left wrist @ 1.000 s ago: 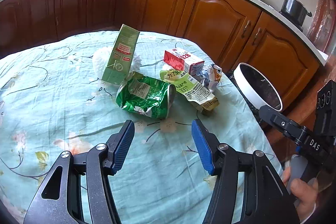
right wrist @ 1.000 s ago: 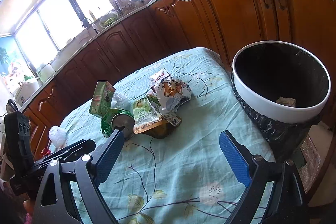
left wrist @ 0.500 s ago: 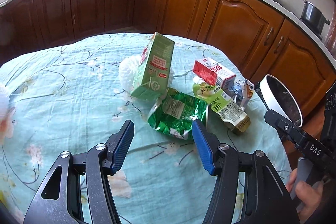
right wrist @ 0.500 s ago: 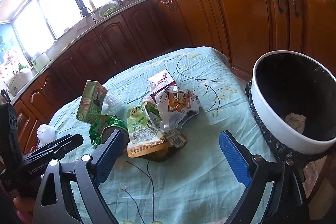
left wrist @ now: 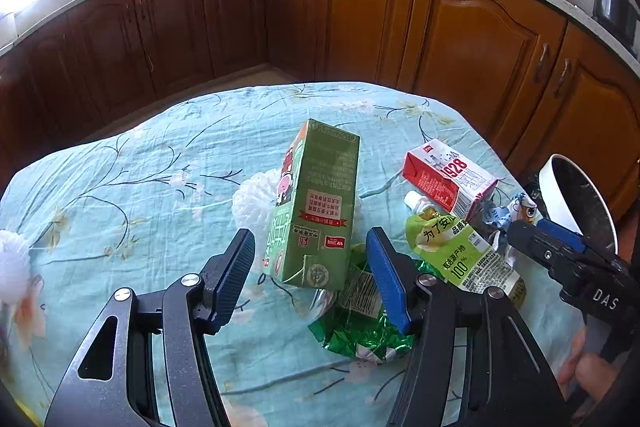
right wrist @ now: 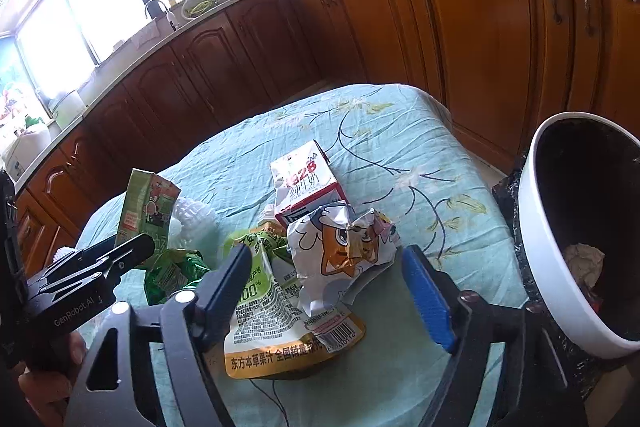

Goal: Collect trash
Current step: 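Move both tools back to the table toward the green carton, then grasp the green carton with the left tool while the right tool grasps the printed snack bag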

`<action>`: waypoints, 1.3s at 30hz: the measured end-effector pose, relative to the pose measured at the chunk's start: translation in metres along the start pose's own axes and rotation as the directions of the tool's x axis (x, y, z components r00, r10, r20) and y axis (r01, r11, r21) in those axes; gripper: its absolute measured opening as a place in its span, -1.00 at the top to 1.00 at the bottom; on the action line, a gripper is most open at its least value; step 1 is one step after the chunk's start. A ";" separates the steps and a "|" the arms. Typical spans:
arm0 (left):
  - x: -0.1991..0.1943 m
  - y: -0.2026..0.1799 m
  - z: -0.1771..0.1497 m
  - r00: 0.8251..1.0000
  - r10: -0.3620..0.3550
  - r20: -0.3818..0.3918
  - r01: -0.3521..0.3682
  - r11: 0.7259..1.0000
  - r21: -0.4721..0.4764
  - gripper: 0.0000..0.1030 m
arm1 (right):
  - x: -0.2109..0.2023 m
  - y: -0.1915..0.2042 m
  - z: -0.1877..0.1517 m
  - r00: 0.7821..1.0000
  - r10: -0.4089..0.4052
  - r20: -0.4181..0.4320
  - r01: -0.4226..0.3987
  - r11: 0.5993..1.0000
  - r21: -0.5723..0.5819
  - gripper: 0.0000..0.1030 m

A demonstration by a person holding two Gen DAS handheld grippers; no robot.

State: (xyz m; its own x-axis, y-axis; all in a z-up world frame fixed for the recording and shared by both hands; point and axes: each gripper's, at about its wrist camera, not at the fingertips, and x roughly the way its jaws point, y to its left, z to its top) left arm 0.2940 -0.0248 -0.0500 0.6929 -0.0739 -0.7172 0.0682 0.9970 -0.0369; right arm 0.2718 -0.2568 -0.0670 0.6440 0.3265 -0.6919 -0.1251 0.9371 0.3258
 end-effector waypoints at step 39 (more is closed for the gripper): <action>-0.072 -0.105 -0.016 0.955 -0.288 0.069 0.273 0.946 0.174 0.39 | -0.122 -0.062 -0.027 0.982 -0.048 0.184 0.036 0.997 0.072 0.52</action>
State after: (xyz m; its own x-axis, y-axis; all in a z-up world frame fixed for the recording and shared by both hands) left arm 0.2252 -0.1241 -0.0055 0.6916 -0.3595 -0.6265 0.3788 0.9190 -0.1093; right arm 0.1809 -0.3511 -0.0201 0.7770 0.2525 -0.5766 -0.0474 0.9369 0.3463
